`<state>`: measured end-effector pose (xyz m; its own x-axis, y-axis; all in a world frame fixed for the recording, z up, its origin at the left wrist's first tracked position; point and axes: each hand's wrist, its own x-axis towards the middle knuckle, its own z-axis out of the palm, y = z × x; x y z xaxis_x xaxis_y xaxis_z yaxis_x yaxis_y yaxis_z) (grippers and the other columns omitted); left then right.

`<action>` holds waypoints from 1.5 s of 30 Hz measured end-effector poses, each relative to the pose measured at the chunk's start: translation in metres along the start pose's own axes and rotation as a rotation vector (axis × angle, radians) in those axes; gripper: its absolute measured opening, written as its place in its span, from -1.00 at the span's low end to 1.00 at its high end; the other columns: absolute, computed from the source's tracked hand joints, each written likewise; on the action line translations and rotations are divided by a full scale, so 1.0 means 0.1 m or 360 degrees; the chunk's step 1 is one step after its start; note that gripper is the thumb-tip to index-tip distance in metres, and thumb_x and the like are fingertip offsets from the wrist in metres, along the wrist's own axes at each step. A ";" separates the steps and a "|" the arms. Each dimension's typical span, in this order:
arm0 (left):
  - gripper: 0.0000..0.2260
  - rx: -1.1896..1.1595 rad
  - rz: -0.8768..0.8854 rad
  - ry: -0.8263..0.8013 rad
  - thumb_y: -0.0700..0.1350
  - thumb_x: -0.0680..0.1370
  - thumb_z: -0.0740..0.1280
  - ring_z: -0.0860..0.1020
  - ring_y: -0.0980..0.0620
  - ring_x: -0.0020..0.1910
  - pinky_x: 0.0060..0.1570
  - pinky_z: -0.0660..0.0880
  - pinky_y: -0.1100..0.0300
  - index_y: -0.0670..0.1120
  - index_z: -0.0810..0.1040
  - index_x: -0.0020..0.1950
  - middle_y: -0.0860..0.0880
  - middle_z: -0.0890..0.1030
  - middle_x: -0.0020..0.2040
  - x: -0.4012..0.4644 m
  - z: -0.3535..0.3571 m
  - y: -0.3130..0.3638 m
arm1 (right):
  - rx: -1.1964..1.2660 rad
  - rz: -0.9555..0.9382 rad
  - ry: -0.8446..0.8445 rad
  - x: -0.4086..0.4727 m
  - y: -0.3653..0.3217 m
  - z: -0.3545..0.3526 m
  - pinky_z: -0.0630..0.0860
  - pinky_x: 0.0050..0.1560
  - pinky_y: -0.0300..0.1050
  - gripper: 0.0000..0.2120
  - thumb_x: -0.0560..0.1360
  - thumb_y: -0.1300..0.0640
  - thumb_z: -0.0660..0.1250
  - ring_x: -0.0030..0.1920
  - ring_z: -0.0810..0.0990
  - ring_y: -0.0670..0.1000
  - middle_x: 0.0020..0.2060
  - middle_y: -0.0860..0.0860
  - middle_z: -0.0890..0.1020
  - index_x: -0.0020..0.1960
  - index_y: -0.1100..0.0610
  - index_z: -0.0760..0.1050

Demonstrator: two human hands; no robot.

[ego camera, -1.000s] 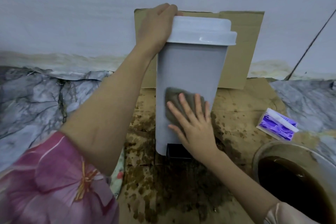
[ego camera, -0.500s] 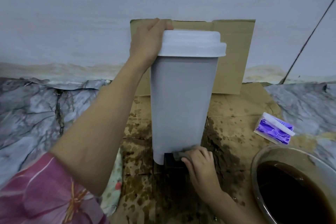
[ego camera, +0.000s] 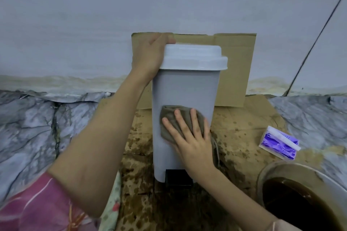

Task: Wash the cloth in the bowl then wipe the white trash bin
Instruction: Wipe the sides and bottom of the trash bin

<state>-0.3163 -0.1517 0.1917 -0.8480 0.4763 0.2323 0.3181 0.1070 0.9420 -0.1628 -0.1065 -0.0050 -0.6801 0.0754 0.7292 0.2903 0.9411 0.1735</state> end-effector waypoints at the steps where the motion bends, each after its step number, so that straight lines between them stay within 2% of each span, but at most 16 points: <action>1: -0.77 -0.0012 0.0023 -0.0023 0.02 0.49 0.25 0.54 0.15 -0.11 0.06 0.43 0.14 0.00 0.68 -0.08 0.22 0.55 -0.23 -0.01 0.01 0.01 | -0.0012 -0.0003 -0.0003 -0.01 0.00 -0.01 -0.01 0.48 0.22 -0.43 0.55 -0.05 0.24 0.55 -0.10 0.15 0.54 -0.01 0.04 0.51 -0.09 0.13; 5: -0.63 0.0007 0.0061 -0.0080 0.12 0.37 0.18 0.53 0.14 -0.07 0.04 0.41 0.17 -0.02 0.66 -0.04 0.15 0.60 -0.11 -0.10 0.02 0.02 | 0.0196 0.0462 0.0161 0.31 0.04 -0.11 -0.06 0.49 0.23 -0.45 0.58 -0.02 0.13 0.54 -0.12 0.16 0.56 -0.05 -0.14 0.53 -0.08 0.05; 7: -0.63 0.0020 0.0049 -0.0057 0.16 0.33 0.17 0.54 0.06 0.05 0.15 0.41 0.08 0.05 0.66 -0.08 0.10 0.64 0.02 -0.15 0.00 0.00 | 0.0631 0.0861 0.0338 0.42 0.04 -0.20 0.04 0.49 0.21 -0.46 0.58 0.07 0.14 0.54 -0.01 0.16 0.55 0.00 0.00 0.52 -0.03 0.07; 10: -0.68 0.0001 0.0071 -0.0043 0.18 0.34 0.18 0.54 0.03 0.08 0.21 0.39 0.00 0.09 0.65 -0.12 0.12 0.64 0.07 -0.22 -0.04 -0.06 | 0.1378 0.1385 0.0594 0.53 0.02 -0.39 0.25 0.44 0.06 -0.58 0.62 -0.02 0.08 0.45 0.23 -0.08 0.45 -0.05 0.27 0.46 -0.06 0.16; 16: -0.74 -0.0118 0.0207 -0.0010 0.04 0.45 0.18 0.50 0.17 0.20 0.24 0.40 0.12 0.12 0.67 -0.09 0.22 0.61 0.14 -0.50 -0.09 -0.24 | 0.2443 0.2039 0.0468 0.69 0.45 -0.75 0.38 0.36 0.02 -0.70 0.61 -0.08 0.14 0.27 0.50 -0.10 0.25 -0.09 0.56 0.30 -0.05 0.45; 22: -0.75 -0.0174 0.0343 0.0009 0.00 0.45 0.19 0.49 0.21 0.22 0.10 0.38 0.32 0.03 0.65 -0.05 0.18 0.60 0.16 -0.85 -0.16 -0.36 | 0.2107 0.1774 0.0345 0.94 0.54 -1.19 0.43 0.05 -0.33 -0.81 0.63 0.04 0.15 0.05 0.55 -0.23 -0.03 -0.20 0.60 0.12 -0.02 0.53; 24: -0.70 -0.0119 0.0405 0.0019 0.06 0.43 0.17 0.46 0.15 0.30 0.22 0.38 0.23 0.02 0.64 -0.02 0.19 0.60 0.17 -0.93 -0.18 -0.40 | 0.1893 0.1584 0.0357 1.00 0.53 -1.34 0.39 -0.04 -0.42 -0.82 0.63 0.04 0.14 -0.08 0.51 -0.28 -0.13 -0.21 0.55 0.11 -0.02 0.50; 27: -0.67 -0.0028 0.0504 0.0029 0.05 0.47 0.16 0.41 0.07 0.37 0.36 0.33 0.03 -0.03 0.64 0.03 0.14 0.59 0.20 -1.06 -0.18 -0.46 | 0.1749 0.1262 0.0364 1.19 0.46 -1.50 0.44 -0.04 -0.29 -0.83 0.65 0.05 0.11 -0.17 0.49 -0.22 -0.15 -0.14 0.57 0.04 -0.03 0.47; 30: -0.67 0.0046 0.0616 0.0039 0.01 0.53 0.15 0.41 0.05 0.37 0.36 0.32 -0.06 -0.08 0.64 0.07 0.08 0.59 0.22 -1.18 -0.21 -0.52 | 0.1659 0.0971 0.0081 1.43 0.29 -1.50 0.48 0.17 -0.03 -0.78 0.60 0.00 0.17 0.02 0.51 -0.14 -0.01 -0.11 0.57 0.17 0.02 0.49; 33: -0.70 0.0072 0.0712 0.0038 -0.03 0.55 0.13 0.45 0.00 0.32 0.32 0.35 -0.11 -0.11 0.62 0.05 0.04 0.60 0.18 -1.27 -0.25 -0.55 | 0.1578 0.0897 -0.0325 1.47 0.14 -1.49 0.30 0.39 0.01 -0.59 0.51 -0.17 0.28 0.33 0.33 -0.23 0.30 -0.21 0.44 0.33 -0.13 0.39; 35: -0.71 0.0044 0.0754 0.0005 -0.07 0.56 0.13 0.52 0.03 0.20 0.26 0.39 -0.11 -0.16 0.59 0.01 0.01 0.60 0.10 -1.33 -0.28 -0.54 | 0.1520 0.0921 -0.0338 1.39 0.15 -1.56 0.20 0.44 -0.10 -0.55 0.46 -0.23 0.28 0.37 0.23 -0.33 0.33 -0.31 0.37 0.33 -0.22 0.35; 36: -0.72 0.0048 0.0757 -0.0010 -0.08 0.56 0.13 0.53 0.04 0.17 0.25 0.40 -0.08 -0.17 0.59 0.00 0.02 0.60 0.08 -1.35 -0.29 -0.55 | 0.1488 0.0964 -0.0275 1.32 0.19 -1.63 0.19 0.39 -0.32 -0.57 0.46 -0.23 0.27 0.30 0.24 -0.43 0.26 -0.38 0.39 0.30 -0.23 0.37; 38: -0.73 0.0096 0.0716 -0.0043 -0.04 0.54 0.16 0.53 0.07 0.16 0.24 0.41 0.04 -0.14 0.60 -0.03 0.08 0.60 0.08 -1.38 -0.33 -0.56 | 0.1404 0.1083 -0.0147 1.14 0.29 -1.71 0.20 0.10 -0.65 -0.64 0.47 -0.22 0.24 0.11 0.26 -0.59 0.09 -0.48 0.40 0.25 -0.22 0.41; 40: -0.78 -0.0019 0.0554 -0.0132 0.02 0.47 0.24 0.53 0.11 0.19 0.24 0.41 0.13 -0.02 0.65 -0.09 0.16 0.63 0.07 -1.38 -0.40 -0.52 | 0.1359 0.1230 -0.0193 0.89 0.38 -1.77 0.30 0.05 -0.57 -0.58 0.43 -0.28 0.20 0.10 0.31 -0.53 0.05 -0.47 0.40 0.26 -0.21 0.40; 43: -0.87 -0.0474 0.0259 -0.0007 0.04 0.34 0.35 0.63 0.11 0.02 0.10 0.52 0.21 0.11 0.71 -0.27 0.11 0.71 -0.15 -1.28 -0.55 -0.37 | 0.1503 0.1554 -0.0482 0.57 0.35 -1.79 0.46 0.14 -0.17 -0.33 0.24 -0.38 0.23 0.13 0.47 -0.29 0.08 -0.32 0.45 0.30 -0.18 0.33; 45: -0.91 -0.0581 0.0040 0.0229 -0.01 0.36 0.39 0.65 0.05 -0.04 0.03 0.56 0.15 0.06 0.69 -0.29 0.07 0.70 -0.20 -1.11 -0.60 -0.32 | 0.1884 0.1796 -0.0554 0.51 0.25 -1.78 0.53 -0.06 -0.24 -0.38 0.19 -0.31 0.33 -0.06 0.59 -0.29 -0.01 -0.26 0.58 0.21 -0.15 0.39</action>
<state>-0.2579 -0.2605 0.1508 -0.9008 0.3451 0.2634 0.1897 -0.2329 0.9538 -0.0702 -0.1378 0.1543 -0.6525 0.7548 -0.0680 0.1812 0.0683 -0.9811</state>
